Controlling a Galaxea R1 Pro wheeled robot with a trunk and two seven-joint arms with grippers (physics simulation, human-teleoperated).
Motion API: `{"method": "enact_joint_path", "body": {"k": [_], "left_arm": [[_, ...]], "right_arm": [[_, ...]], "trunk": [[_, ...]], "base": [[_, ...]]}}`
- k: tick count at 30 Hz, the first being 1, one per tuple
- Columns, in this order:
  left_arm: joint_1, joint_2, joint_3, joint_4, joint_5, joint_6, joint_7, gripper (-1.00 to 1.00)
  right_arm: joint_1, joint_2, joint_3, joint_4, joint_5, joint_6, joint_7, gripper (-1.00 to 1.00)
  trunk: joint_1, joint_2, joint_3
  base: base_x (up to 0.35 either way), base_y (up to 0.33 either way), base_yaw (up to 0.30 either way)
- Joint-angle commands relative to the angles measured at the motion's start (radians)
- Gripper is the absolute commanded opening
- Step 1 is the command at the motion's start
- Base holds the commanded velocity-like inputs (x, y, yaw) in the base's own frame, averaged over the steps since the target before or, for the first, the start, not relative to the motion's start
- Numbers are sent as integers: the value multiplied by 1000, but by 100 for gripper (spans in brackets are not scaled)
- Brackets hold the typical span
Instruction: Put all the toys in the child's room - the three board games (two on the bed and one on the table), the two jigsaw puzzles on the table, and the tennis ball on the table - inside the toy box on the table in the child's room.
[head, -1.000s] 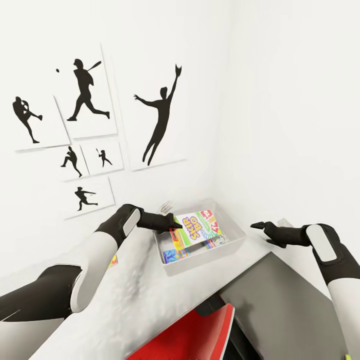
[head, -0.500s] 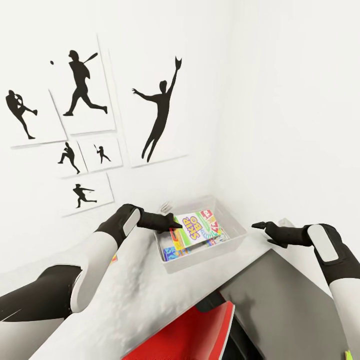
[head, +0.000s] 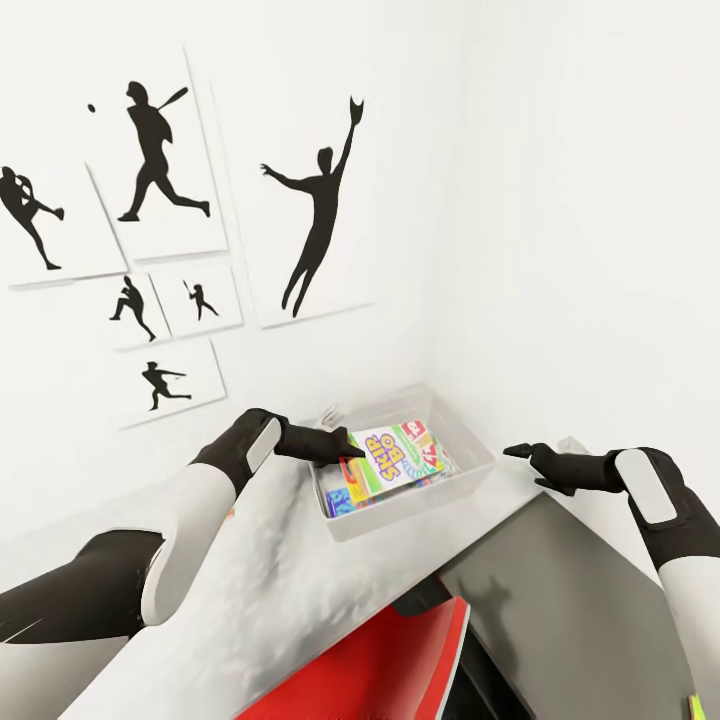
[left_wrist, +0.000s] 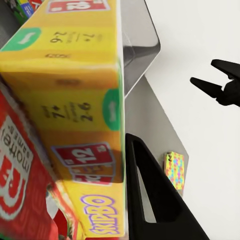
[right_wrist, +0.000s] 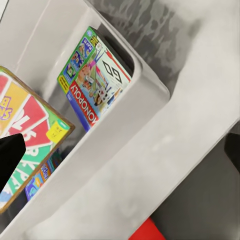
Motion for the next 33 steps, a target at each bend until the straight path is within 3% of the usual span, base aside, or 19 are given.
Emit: {"method": "enact_joint_path", "body": {"k": [1,9,24,33], "left_arm": [[-1,0,-3,0,8,6,2,-100],[-1,-1,-11,-11,8,1,3,-100],[-1,-1,-14,-66,8,-66,-5,-100],[-1,-1,-57,-66,9,-66,-7,-100]], "right_arm": [[-1,0,-1,0,0,5,0,100],[0,0,-3,0,0,5,2,100],[1,0,-3,0,0,5,2,100],[1,0,-2,0,0,5,2,100]], "trunk": [[1,-2,-4],[1,-2,-17],[1,-2,-41],[1,-2,-56]], "base": [[0,0,0],[0,0,0],[0,0,0],[0,0,0]]}}
